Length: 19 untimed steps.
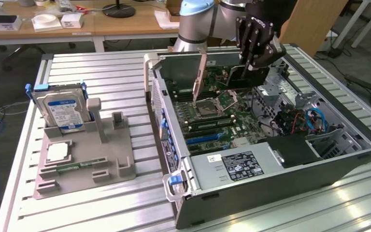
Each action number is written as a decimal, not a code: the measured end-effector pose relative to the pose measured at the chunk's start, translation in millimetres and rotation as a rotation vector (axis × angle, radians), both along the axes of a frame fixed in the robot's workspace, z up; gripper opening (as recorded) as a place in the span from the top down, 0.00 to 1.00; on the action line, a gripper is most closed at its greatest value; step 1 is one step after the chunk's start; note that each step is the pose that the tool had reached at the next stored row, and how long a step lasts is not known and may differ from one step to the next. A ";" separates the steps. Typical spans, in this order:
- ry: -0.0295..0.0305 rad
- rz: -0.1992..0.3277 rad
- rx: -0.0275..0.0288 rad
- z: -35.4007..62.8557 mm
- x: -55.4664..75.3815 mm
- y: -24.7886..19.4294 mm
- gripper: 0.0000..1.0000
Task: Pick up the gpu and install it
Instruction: 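Insert the gpu into the slot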
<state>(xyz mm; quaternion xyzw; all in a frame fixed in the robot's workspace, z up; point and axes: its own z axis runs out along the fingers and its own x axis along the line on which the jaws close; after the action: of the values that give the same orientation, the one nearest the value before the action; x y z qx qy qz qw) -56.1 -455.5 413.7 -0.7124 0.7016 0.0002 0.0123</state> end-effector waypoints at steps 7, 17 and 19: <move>0.0000 0.000 -0.0002 -0.2 -1.0 1.4 0.74; 0.0000 0.000 -0.0001 -0.3 -1.0 1.4 0.74; 0.0000 0.000 -0.0001 -0.3 -1.0 1.4 0.74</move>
<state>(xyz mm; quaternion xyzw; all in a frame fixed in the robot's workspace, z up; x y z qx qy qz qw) -57.1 -454.0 413.4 -0.7124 0.7017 0.0002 0.0122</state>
